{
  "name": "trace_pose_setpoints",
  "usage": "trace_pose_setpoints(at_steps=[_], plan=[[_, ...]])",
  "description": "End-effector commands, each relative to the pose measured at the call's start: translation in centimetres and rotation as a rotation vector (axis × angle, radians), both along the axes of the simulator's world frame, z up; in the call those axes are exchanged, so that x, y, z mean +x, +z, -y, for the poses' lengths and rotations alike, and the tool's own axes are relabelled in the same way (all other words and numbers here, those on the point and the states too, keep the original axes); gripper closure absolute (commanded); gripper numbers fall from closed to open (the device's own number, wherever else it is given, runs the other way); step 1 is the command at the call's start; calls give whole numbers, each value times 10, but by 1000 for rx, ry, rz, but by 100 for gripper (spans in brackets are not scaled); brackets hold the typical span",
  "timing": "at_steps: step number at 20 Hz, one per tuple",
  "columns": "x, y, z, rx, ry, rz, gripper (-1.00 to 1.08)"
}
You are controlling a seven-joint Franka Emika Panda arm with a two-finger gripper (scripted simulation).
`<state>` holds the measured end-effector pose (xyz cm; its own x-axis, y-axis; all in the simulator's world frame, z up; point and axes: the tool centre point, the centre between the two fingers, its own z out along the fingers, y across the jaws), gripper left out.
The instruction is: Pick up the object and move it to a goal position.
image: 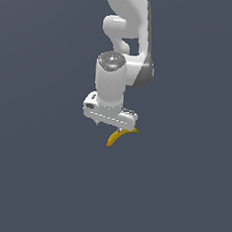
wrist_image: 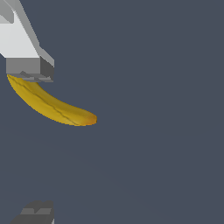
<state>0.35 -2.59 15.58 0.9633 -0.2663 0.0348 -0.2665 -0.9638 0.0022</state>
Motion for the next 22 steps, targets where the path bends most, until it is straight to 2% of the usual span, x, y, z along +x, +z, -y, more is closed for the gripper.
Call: trace_pose_setpoints(at_steps=[1, 22], plan=[[-3, -7, -6, 5, -57, -2, -92], [-35, -66, -52, 25, -570, -22, -92]])
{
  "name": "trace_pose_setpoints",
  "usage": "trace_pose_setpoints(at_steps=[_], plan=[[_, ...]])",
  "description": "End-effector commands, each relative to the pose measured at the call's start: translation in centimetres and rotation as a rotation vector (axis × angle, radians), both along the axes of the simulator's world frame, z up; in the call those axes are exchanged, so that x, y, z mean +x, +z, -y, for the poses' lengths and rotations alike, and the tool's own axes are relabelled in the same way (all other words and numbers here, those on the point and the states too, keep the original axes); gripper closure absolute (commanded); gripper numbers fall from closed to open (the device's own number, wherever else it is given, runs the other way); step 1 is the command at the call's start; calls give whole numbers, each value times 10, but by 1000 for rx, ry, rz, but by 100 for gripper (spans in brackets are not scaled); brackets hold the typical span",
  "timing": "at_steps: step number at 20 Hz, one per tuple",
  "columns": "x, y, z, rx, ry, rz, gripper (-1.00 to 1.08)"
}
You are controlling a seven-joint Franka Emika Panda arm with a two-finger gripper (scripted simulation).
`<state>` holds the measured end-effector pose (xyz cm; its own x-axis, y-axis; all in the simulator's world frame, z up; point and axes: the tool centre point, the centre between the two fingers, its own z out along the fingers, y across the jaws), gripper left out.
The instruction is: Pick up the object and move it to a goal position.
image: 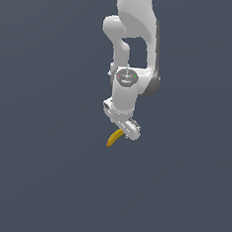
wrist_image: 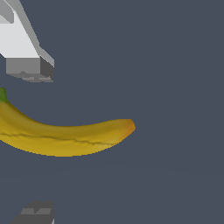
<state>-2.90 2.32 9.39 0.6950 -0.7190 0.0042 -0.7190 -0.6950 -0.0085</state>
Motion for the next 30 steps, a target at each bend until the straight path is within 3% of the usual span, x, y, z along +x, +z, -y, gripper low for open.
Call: trace_pose_setpoints(at_steps=[1, 13, 22, 30], plan=[[-4, -6, -4, 0, -60, -2, -92], [-17, -24, -16, -1, -227, -9, -92], [-18, -28, -17, -2, -239, -9, -92], [-19, -61, -17, -2, -242, -10, -92]])
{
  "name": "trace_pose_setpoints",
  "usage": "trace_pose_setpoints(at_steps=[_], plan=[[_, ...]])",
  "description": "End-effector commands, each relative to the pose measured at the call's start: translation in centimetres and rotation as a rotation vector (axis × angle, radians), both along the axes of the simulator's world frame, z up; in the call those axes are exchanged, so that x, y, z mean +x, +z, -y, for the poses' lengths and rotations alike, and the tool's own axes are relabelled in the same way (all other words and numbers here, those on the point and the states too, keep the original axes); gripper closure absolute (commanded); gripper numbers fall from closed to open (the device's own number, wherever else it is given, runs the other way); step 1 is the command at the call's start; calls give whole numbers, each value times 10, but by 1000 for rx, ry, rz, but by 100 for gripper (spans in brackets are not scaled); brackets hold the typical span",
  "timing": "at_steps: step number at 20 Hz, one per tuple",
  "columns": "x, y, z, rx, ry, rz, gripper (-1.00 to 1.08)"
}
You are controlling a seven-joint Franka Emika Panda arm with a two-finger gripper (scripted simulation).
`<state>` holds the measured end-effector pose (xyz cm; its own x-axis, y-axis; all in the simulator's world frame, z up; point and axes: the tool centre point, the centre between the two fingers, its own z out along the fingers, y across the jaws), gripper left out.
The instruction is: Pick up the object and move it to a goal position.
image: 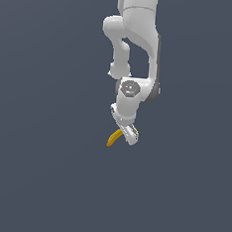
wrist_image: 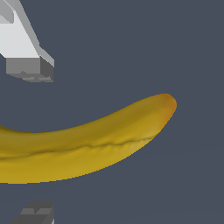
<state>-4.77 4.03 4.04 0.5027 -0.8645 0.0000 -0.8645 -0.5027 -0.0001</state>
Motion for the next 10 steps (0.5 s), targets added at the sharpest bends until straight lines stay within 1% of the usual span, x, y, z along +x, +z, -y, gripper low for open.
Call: trace_pose_setpoints(at_steps=[1, 7, 8, 10], plan=[[0, -12, 0, 0, -1, 0, -92], [0, -22, 0, 0, -2, 0, -92], [0, -22, 0, 0, -2, 0, 108], [0, -22, 0, 0, -2, 0, 108]])
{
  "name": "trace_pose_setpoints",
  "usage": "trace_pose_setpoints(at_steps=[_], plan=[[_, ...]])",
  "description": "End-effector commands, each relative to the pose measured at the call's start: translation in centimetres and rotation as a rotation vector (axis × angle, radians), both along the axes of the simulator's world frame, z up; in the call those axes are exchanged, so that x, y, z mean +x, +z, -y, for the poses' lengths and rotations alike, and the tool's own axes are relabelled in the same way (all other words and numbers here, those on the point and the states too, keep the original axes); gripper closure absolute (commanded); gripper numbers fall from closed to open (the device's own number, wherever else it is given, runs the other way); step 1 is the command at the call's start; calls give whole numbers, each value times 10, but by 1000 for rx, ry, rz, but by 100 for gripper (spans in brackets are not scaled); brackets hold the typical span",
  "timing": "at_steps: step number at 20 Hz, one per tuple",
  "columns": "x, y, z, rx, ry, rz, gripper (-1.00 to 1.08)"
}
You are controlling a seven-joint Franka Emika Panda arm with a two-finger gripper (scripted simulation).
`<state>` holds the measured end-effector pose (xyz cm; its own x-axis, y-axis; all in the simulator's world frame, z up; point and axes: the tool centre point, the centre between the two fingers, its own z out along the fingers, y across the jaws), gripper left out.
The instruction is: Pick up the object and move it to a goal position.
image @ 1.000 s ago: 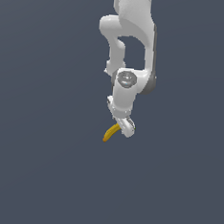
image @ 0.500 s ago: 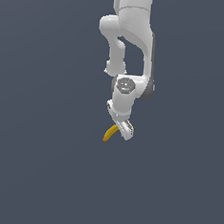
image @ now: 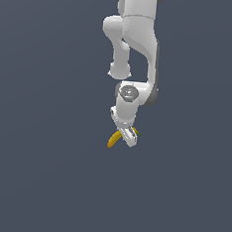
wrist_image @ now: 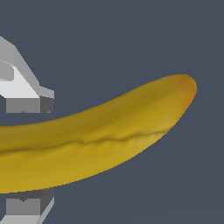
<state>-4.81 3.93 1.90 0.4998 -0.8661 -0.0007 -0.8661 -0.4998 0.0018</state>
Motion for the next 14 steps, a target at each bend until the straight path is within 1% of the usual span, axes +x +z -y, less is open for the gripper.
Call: trace_pose_setpoints(at_steps=[1, 9, 14], plan=[[1, 0, -1, 0, 1, 2, 108], [0, 0, 0, 0, 0, 0, 108], [4, 9, -3, 0, 0, 0, 108]])
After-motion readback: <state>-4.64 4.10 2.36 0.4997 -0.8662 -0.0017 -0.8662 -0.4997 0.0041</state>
